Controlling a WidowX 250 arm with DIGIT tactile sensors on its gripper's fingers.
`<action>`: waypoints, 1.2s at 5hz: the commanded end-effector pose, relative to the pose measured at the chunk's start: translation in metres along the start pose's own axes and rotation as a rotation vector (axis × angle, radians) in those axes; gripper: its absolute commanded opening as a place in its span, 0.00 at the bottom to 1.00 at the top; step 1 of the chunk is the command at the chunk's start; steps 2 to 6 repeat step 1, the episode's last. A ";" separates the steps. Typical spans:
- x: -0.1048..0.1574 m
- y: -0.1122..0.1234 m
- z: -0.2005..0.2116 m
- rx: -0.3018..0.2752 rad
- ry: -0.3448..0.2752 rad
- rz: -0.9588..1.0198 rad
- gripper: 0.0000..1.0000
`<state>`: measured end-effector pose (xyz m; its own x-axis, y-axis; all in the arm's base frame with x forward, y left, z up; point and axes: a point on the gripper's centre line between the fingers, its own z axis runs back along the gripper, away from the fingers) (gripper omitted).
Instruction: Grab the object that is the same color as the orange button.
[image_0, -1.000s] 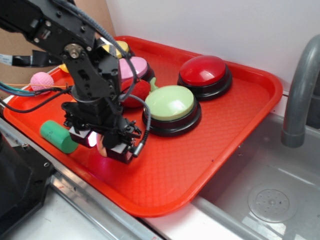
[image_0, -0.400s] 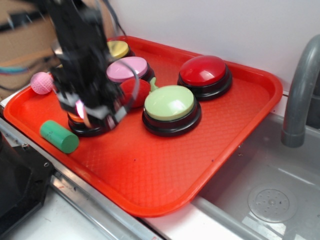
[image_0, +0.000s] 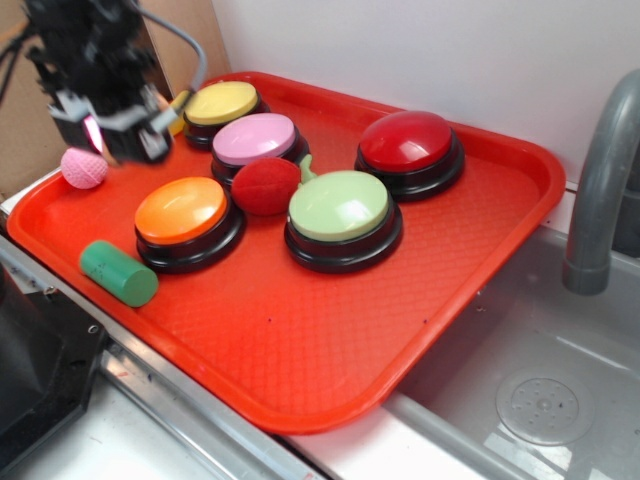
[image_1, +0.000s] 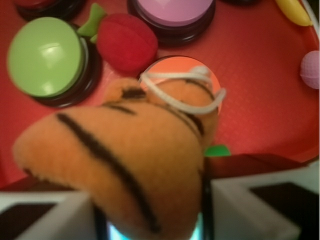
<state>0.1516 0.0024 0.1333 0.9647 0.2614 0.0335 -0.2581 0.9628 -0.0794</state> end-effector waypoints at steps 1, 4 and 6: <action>0.002 0.029 0.028 0.017 -0.080 0.040 0.00; 0.002 0.029 0.028 0.017 -0.080 0.040 0.00; 0.002 0.029 0.028 0.017 -0.080 0.040 0.00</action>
